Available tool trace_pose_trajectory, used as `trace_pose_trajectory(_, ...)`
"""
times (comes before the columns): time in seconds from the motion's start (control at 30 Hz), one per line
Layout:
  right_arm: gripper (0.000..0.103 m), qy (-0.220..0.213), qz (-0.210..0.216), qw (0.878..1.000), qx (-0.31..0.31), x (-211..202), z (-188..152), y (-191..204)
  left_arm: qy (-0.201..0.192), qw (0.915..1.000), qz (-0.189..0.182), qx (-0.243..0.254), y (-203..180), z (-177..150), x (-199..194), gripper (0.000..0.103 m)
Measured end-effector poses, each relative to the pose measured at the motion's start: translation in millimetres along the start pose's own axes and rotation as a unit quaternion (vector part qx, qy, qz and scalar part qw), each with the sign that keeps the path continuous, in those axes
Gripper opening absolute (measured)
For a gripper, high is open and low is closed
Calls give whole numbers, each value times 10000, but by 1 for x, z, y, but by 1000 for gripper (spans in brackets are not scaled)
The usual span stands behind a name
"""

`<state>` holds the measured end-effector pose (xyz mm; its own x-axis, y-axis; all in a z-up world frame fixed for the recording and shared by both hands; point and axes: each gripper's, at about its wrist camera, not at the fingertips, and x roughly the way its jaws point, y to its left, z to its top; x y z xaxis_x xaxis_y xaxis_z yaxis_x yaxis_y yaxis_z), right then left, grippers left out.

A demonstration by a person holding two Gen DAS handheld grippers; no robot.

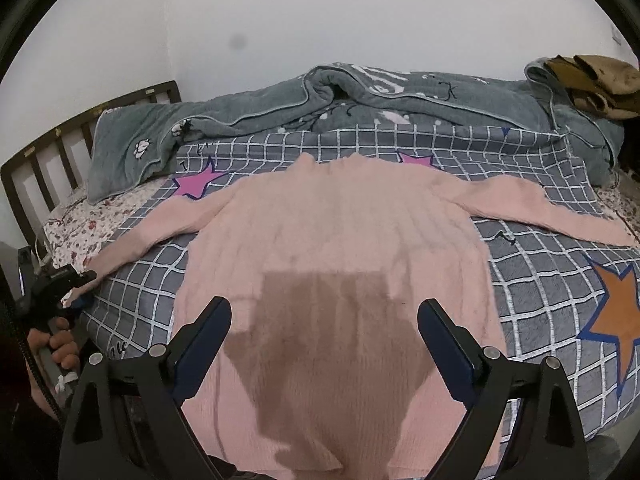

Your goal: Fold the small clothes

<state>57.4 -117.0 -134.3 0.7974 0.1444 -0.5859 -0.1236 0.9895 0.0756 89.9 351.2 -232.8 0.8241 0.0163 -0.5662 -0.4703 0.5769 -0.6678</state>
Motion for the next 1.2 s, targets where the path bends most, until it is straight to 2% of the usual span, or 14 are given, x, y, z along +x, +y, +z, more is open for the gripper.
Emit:
trace_pose_trajectory(0.13, 93, -32, -62, 9999, -151, -6, 1, -7, -157, 9997, 159, -61, 4, 5, -3, 32)
trace_pose_trajectory(0.3, 93, -142, -61, 9998, -104, -11, 6, -25, -40, 9985, 234, -490, 19, 10, 2, 32)
trace_pose_trajectory(0.4, 93, -204, -12, 9998, -70, -12, 13, -33, -99, 9984, 277, -483, 19, 11, 2, 32)
trace_pose_trajectory(0.43, 93, -242, 9, 9997, -75, -12, 17, -36, -129, 9984, 335, -437, 18, 12, 1, 27)
trace_pose_trajectory(0.5, 93, -323, 43, 9994, -120, -13, 23, -40, -242, 9978, 531, -322, 14, 13, -1, 7)
trace_pose_trajectory(0.6, 93, -452, 64, 9988, -187, -12, 34, -44, -476, 9965, 678, -66, 0, 15, -9, 7)
trace_pose_trajectory(0.7, 93, -644, 166, 9975, -226, -10, 44, -49, -682, 9924, 931, 435, -30, 19, -16, 7)
trace_pose_trajectory(0.77, 93, -808, 307, 9958, -291, -5, 50, -53, -694, 9904, 939, 735, -54, 23, -19, 7)
trace_pose_trajectory(0.83, 93, -813, 477, 9950, -327, 6, 58, -59, -721, 9885, 835, 1037, -81, 26, -23, 7)
trace_pose_trajectory(0.93, 93, -901, 666, 9929, -399, 13, 69, -67, -828, 9827, 492, 1579, -129, 22, -34, 7)
trace_pose_trajectory(1.03, 93, -1100, 656, 9900, -586, 15, 84, -77, -845, 9706, 309, 2232, -185, 7, -39, 7)
trace_pose_trajectory(1.1, 93, -1135, 606, 9896, -646, 18, 88, -87, -772, 9652, 151, 2494, -216, -5, -39, 7)
trace_pose_trajectory(1.2, 93, -1242, 561, 9899, -378, 25, 81, -117, -644, 9556, -71, 2876, -269, -32, -30, 7)
